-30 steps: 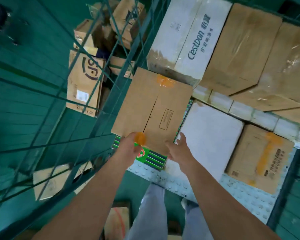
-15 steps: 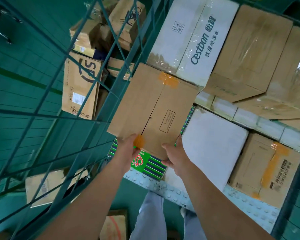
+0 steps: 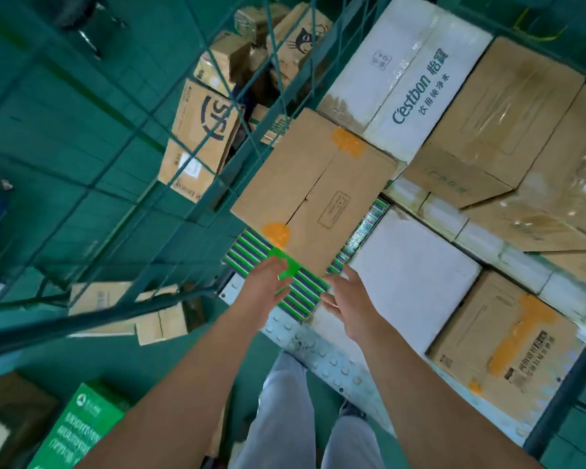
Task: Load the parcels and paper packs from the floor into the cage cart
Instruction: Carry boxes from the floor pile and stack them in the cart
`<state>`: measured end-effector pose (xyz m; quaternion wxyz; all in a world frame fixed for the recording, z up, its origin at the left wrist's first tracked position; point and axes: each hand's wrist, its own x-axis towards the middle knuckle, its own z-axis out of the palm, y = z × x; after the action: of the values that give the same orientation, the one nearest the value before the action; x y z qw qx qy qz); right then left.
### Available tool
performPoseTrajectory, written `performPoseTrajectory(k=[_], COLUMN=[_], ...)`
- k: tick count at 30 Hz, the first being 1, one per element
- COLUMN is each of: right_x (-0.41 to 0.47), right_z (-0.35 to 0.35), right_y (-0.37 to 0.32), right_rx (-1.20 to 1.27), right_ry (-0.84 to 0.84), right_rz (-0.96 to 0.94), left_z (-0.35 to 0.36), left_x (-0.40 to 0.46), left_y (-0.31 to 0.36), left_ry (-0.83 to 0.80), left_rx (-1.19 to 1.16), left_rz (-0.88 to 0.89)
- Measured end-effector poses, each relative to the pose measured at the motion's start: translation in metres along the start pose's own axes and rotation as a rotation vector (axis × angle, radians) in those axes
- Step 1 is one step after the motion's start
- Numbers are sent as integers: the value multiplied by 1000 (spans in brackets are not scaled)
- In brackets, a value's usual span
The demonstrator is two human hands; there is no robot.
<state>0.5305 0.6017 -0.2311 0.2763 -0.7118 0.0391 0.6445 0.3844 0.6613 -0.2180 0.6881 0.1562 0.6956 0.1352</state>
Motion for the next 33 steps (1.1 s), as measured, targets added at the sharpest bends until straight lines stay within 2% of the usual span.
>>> performPoseTrajectory(k=[9, 15, 24, 33], right_x=[-146, -210, -271, -304], right_z=[-61, -64, 6, 93], right_y=[68, 115, 141, 203], right_rx=[-28, -154, -516, -798], right_ry=[-142, -268, -455, -515], right_rz=[-76, -87, -221, -237], left_z=[-9, -29, -101, -200], left_x=[-164, -248, -317, -340], left_y=[-94, -148, -215, -254], left_ry=[42, 91, 238, 360], left_rx=[-141, -257, -619, -878], left_rz=[52, 129, 181, 166])
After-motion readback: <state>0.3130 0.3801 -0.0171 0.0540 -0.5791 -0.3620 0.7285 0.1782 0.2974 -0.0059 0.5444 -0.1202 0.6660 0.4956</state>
